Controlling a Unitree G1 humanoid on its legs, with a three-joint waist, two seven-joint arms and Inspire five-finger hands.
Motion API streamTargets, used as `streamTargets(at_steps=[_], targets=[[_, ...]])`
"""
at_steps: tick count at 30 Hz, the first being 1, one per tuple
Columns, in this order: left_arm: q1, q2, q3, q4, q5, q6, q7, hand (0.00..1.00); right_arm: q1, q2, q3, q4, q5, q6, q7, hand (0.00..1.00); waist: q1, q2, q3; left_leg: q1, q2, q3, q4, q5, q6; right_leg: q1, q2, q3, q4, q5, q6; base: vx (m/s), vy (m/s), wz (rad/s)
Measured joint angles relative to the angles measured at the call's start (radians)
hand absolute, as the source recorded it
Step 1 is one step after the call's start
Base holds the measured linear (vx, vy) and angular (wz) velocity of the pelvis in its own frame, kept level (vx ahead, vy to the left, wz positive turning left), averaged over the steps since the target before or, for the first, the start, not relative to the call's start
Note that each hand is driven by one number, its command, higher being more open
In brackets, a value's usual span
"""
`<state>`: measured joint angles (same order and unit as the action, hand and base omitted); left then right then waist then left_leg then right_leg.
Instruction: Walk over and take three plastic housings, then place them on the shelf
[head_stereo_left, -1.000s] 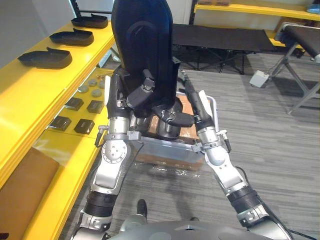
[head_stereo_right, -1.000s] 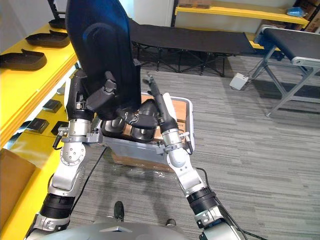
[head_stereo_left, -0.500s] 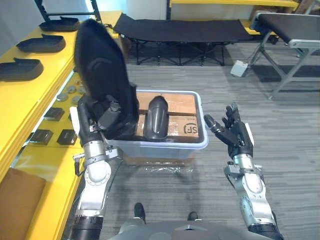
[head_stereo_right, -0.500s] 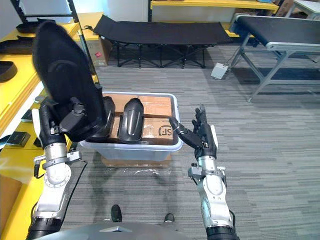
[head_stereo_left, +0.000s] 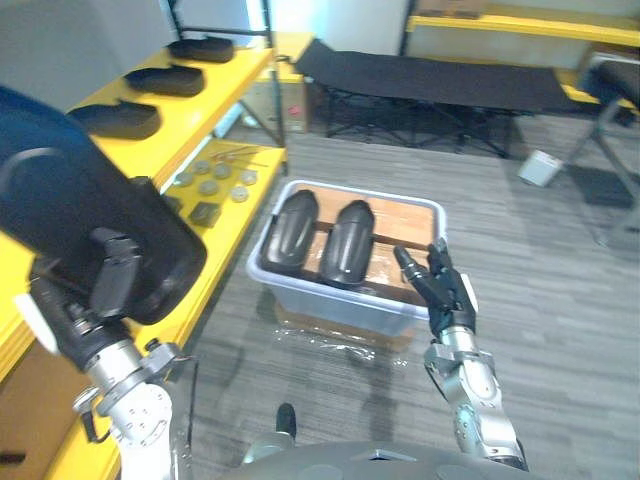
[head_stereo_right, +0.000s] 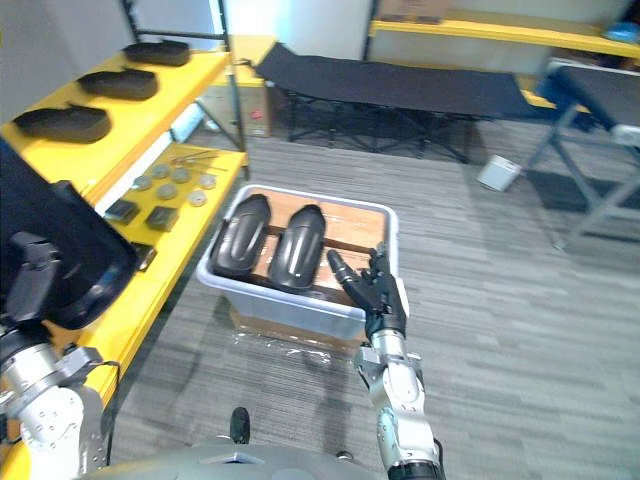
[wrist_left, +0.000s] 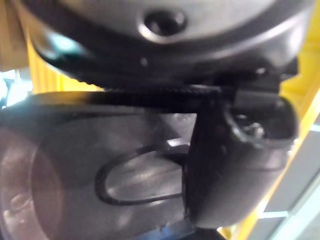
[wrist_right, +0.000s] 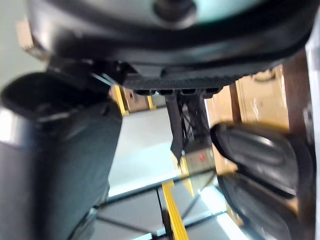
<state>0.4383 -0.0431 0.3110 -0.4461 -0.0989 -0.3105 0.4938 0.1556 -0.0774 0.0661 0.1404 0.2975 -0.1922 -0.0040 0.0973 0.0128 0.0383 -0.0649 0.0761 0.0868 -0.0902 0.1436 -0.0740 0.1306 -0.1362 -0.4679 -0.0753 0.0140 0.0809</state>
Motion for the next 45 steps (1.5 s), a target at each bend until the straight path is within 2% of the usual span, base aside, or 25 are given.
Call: streamTargets(at_steps=[5,6,8,9,10,15,17,19,21,24,27,31,32,33,35,37,38,39,40,41,42,43,45], targets=[[0.085,-0.044,0.072,-0.002,-0.124,-0.019,-0.027,0.00,-0.080,-0.004,0.046,0.048,-0.017,0.010,0.024,1.00,0.071,-0.017,-0.009,-0.036,-0.034,-0.122,0.000,0.023,0.011,0.044,0.000,-0.143,0.027,-0.036,0.017,0.03,-0.036,0.91],[0.101,-0.060,0.085,-0.002,-0.146,-0.019,-0.051,0.00,-0.099,-0.007,0.043,0.055,-0.019,0.010,0.022,1.00,0.078,-0.019,-0.006,-0.058,-0.037,-0.117,0.000,0.024,0.024,0.054,0.000,-0.190,0.032,-0.043,0.021,-0.02,0.004,1.27],[0.105,-0.066,0.089,-0.002,-0.176,-0.019,-0.105,0.00,-0.106,-0.015,0.034,0.055,-0.019,0.010,0.011,1.00,0.073,-0.022,0.000,-0.075,-0.028,-0.050,0.001,0.028,0.031,0.076,-0.003,-0.264,0.046,-0.057,0.032,-0.02,0.035,1.40],[0.107,-0.067,0.086,-0.002,-0.183,-0.019,-0.154,0.00,-0.108,-0.040,0.032,0.065,-0.020,0.010,0.001,1.00,0.077,-0.019,0.005,-0.080,-0.028,-0.013,0.001,0.059,0.055,0.097,-0.013,-0.315,0.075,-0.077,0.043,-0.01,0.067,1.29],[0.108,-0.067,0.087,-0.002,-0.190,-0.022,-0.177,0.00,-0.114,-0.050,0.032,0.075,-0.029,0.010,-0.007,1.00,0.088,-0.021,0.006,-0.081,-0.034,-0.022,0.001,0.062,0.056,0.098,-0.021,-0.332,0.095,-0.092,0.052,-0.03,0.079,1.04],[0.106,-0.067,0.085,-0.002,-0.224,-0.047,-0.226,0.00,-0.166,-0.040,0.039,0.091,-0.086,0.007,-0.025,1.00,0.099,-0.009,0.030,-0.075,-0.066,-0.040,0.001,0.063,0.062,0.105,-0.052,-0.332,0.129,-0.117,0.054,-0.06,0.084,0.23],[0.097,-0.063,0.077,-0.002,-0.242,-0.059,-0.276,0.00,-0.160,-0.034,0.039,0.081,-0.086,0.004,-0.032,1.00,0.084,0.000,0.047,-0.075,-0.076,-0.056,0.001,0.064,0.064,0.093,-0.051,-0.266,0.169,-0.153,0.048,-0.11,0.073,0.36],[0.057,-0.043,0.040,-0.002,-0.249,-0.060,-0.342,0.00,-0.101,-0.034,0.026,0.043,-0.087,-0.006,-0.048,1.00,0.050,0.001,0.060,-0.093,-0.101,-0.106,0.000,0.073,0.077,0.054,-0.036,-0.169,0.239,-0.223,0.039,-0.12,0.021,0.93],[0.034,-0.023,0.019,-0.002,-0.249,-0.060,-0.400,0.00,-0.074,-0.033,0.013,0.039,-0.087,-0.015,-0.048,1.00,0.033,0.001,0.070,-0.103,-0.113,-0.125,0.001,0.075,0.079,0.035,-0.027,-0.134,0.271,-0.254,0.031,-0.09,-0.017,0.76],[0.023,0.028,-0.002,-0.002,-0.254,-0.065,-0.513,0.00,-0.058,-0.038,-0.017,0.035,-0.087,-0.015,-0.015,1.00,0.038,0.021,0.084,-0.105,-0.117,-0.120,0.002,0.077,0.078,0.028,-0.028,-0.123,0.299,-0.269,0.021,-0.05,-0.020,0.26],[0.023,0.057,-0.004,-0.002,-0.254,-0.068,-0.541,0.00,-0.070,-0.062,-0.018,-0.011,-0.087,-0.015,0.042,1.00,0.037,0.041,0.095,-0.108,-0.114,-0.111,0.004,0.092,0.078,0.001,-0.040,-0.094,0.354,-0.290,0.018,-0.01,-0.031,-0.15],[0.026,0.056,-0.036,-0.001,-0.252,-0.075,-0.553,0.00,-0.096,-0.086,-0.021,-0.054,-0.085,-0.021,0.065,1.00,0.038,0.046,0.099,-0.108,-0.113,-0.094,0.004,0.093,0.078,-0.019,-0.046,-0.078,0.386,-0.317,0.012,-0.02,-0.056,-0.09],[0.025,0.056,-0.045,-0.001,-0.248,-0.076,-0.558,0.00,-0.109,-0.087,-0.024,-0.068,-0.076,-0.026,0.065,1.00,0.038,0.046,0.105,-0.108,-0.115,-0.082,0.007,0.077,0.074,-0.023,-0.055,-0.079,0.397,-0.326,0.012,0.01,-0.035,-0.03],[0.020,0.058,-0.047,0.003,-0.246,-0.079,-0.565,0.00,-0.129,-0.081,-0.026,-0.071,-0.043,-0.038,0.065,1.00,0.037,0.029,0.127,-0.123,-0.117,-0.049,0.064,0.039,0.089,-0.023,-0.082,-0.078,0.407,-0.333,0.007,0.01,-0.019,-0.05],[0.018,0.061,-0.043,0.004,-0.246,-0.084,-0.571,0.00,-0.142,-0.073,-0.026,-0.082,-0.036,-0.044,0.064,1.00,0.040,0.033,0.148,-0.156,-0.119,-0.034,0.182,0.005,0.102,-0.002,-0.090,-0.080,0.442,-0.364,0.017,0.07,-0.032,0.06],[0.005,0.063,-0.025,0.006,-0.247,-0.084,-0.594,0.00,-0.141,-0.044,-0.027,-0.082,-0.037,-0.056,0.047,1.00,0.045,0.001,0.160,-0.178,-0.146,-0.038,0.306,-0.082,0.102,0.041,-0.125,-0.114,0.452,-0.390,0.037,0.11,-0.016,0.33],[-0.001,0.064,-0.016,0.006,-0.247,-0.084,-0.604,0.00,-0.140,-0.039,-0.027,-0.082,-0.037,-0.061,0.038,1.00,0.048,-0.006,0.163,-0.187,-0.151,-0.038,0.338,-0.105,0.102,0.056,-0.128,-0.126,0.446,-0.389,0.048,0.14,0.031,0.37],[-0.011,0.065,0.003,0.005,-0.247,-0.084,-0.618,0.00,-0.140,-0.034,-0.029,-0.083,-0.038,-0.063,0.024,1.00,0.049,-0.013,0.167,-0.203,-0.152,-0.046,0.397,-0.155,0.102,0.076,-0.124,-0.129,0.477,-0.383,0.062,0.21,0.037,0.48],[-0.018,0.067,0.018,0.006,-0.248,-0.083,-0.628,0.00,-0.138,-0.033,-0.027,-0.083,-0.042,-0.064,0.008,1.00,0.049,-0.009,0.168,-0.213,-0.155,-0.071,0.439,-0.181,0.108,0.031,-0.148,-0.083,0.613,-0.358,0.062,0.22,0.051,0.51],[-0.020,0.071,0.026,0.006,-0.248,-0.083,-0.633,0.00,-0.137,-0.031,-0.026,-0.082,-0.048,-0.064,0.000,1.00,0.049,-0.010,0.168,-0.208,-0.156,-0.080,0.442,-0.186,0.112,-0.005,-0.159,-0.049,0.680,-0.332,0.058,0.20,0.068,0.45],[-0.019,0.084,0.036,0.006,-0.248,-0.083,-0.639,0.00,-0.137,-0.028,-0.025,-0.079,-0.055,-0.064,-0.008,1.00,0.052,-0.011,0.168,-0.195,-0.155,-0.092,0.433,-0.199,0.109,-0.053,-0.167,0.000,0.775,-0.271,0.048,0.24,0.058,0.24],[-0.018,0.105,0.054,0.007,-0.248,-0.083,-0.638,0.00,-0.141,-0.024,-0.025,-0.072,-0.058,-0.065,-0.013,1.00,0.059,-0.013,0.170,-0.148,-0.152,-0.113,0.386,-0.201,0.116,-0.118,-0.197,0.036,0.914,-0.187,0.021,0.24,0.035,0.17],[-0.018,0.114,0.079,0.007,-0.255,-0.083,-0.614,0.00,-0.154,-0.027,-0.026,-0.069,-0.072,-0.070,-0.007,1.00,0.059,-0.006,0.170,-0.082,-0.142,-0.123,0.331,-0.204,0.120,-0.184,-0.214,0.061,0.923,-0.269,-0.015,0.24,0.009,0.02]])
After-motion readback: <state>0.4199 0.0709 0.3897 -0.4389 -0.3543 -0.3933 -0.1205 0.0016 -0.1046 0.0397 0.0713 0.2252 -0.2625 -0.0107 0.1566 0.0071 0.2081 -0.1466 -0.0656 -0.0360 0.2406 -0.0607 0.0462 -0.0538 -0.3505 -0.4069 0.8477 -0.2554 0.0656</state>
